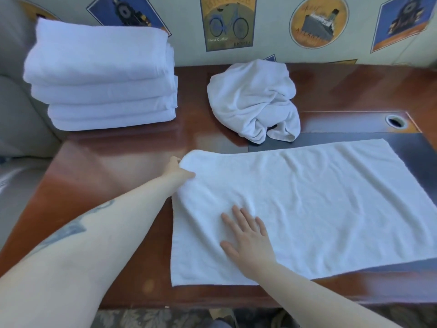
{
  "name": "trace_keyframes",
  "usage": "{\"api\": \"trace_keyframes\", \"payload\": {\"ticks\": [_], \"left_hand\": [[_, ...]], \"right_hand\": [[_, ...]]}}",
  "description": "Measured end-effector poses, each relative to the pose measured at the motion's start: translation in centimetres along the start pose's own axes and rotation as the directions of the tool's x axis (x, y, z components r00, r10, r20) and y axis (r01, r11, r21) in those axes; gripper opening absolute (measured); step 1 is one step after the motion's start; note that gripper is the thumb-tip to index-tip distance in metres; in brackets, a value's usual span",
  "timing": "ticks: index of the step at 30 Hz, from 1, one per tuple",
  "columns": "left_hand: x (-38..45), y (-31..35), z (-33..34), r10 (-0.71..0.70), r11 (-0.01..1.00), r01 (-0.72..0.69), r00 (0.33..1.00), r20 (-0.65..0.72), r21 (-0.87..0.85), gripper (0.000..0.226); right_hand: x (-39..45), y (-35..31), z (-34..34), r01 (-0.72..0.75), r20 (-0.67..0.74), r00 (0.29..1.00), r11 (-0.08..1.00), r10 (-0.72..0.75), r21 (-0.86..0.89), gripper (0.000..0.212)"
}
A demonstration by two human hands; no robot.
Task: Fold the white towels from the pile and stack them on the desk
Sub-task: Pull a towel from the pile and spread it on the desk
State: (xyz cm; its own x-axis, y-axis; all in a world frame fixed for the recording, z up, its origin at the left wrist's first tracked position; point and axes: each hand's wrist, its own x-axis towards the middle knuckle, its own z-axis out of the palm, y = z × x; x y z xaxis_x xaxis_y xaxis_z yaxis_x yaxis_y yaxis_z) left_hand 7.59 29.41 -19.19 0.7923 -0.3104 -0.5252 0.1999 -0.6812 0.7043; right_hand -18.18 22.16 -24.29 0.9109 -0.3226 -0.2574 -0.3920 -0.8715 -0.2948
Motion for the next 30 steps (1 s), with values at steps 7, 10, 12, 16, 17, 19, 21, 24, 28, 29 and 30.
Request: {"api": "trace_keyframes", "payload": {"ticks": [7,10,12,16,17,19,21,24,28,29,30], "left_hand": [[-4.3,-2.2,5.2,0.458,0.731,-0.241,0.867,-0.197,0.638,0.071],[-8.3,-3.9,12.8,0.38,0.619,-0.336,0.919,0.104,0.71,0.077],[-9.4,-4.9,16.1,0.354,0.582,-0.365,0.918,0.177,0.726,0.081],[-8.0,-5.4,16.5,0.462,0.414,-0.368,0.873,0.157,0.833,0.082],[-7.6,-5.2,16.4,0.478,0.394,-0.371,0.864,0.157,0.841,0.082],[-7.2,-4.7,16.2,0.492,0.375,-0.38,0.854,0.165,0.845,0.082],[-7.1,-4.4,16.0,0.491,0.366,-0.377,0.855,0.167,0.851,0.08],[-7.1,-3.9,15.8,0.443,0.437,-0.294,0.893,0.081,0.85,0.072],[-9.5,-0.2,20.2,0.508,0.522,-0.341,0.861,0.037,0.782,0.065],[-10.3,1.1,22.5,0.541,0.502,-0.396,0.837,0.079,0.769,0.066],[-11.0,2.3,24.9,0.563,0.478,-0.443,0.817,0.122,0.759,0.067]], "right_hand": [[0.7,6.5,-2.9,-0.291,-0.267,0.912,0.95,0.312,0.116,0.053],[0.2,10.9,-3.3,-0.477,-0.165,0.862,0.877,0.479,0.055,0.058],[-0.4,12.8,-3.3,-0.529,-0.104,0.841,0.847,0.532,0.055,0.061],[-1.2,14.5,-3.3,-0.54,-0.071,0.838,0.841,0.541,0.036,0.063],[-1.2,14.5,-3.3,-0.547,-0.076,0.833,0.836,0.549,0.038,0.063],[-0.9,14.4,-3.3,-0.548,-0.063,0.832,0.834,0.551,0.059,0.064],[-1.0,15.1,-3.6,-0.526,-0.065,0.844,0.846,0.532,0.089,0.063],[-3.0,19.9,-5.2,-0.578,-0.175,0.786,0.805,0.593,0.132,0.061],[-5.5,27.9,-6.9,-0.643,-0.15,0.742,0.757,0.653,0.115,0.059],[-5.4,29.3,-7.1,-0.616,-0.147,0.766,0.78,0.626,0.111,0.06],[-5.3,30.5,-7.3,-0.577,-0.139,0.798,0.81,0.586,0.101,0.06]]}}
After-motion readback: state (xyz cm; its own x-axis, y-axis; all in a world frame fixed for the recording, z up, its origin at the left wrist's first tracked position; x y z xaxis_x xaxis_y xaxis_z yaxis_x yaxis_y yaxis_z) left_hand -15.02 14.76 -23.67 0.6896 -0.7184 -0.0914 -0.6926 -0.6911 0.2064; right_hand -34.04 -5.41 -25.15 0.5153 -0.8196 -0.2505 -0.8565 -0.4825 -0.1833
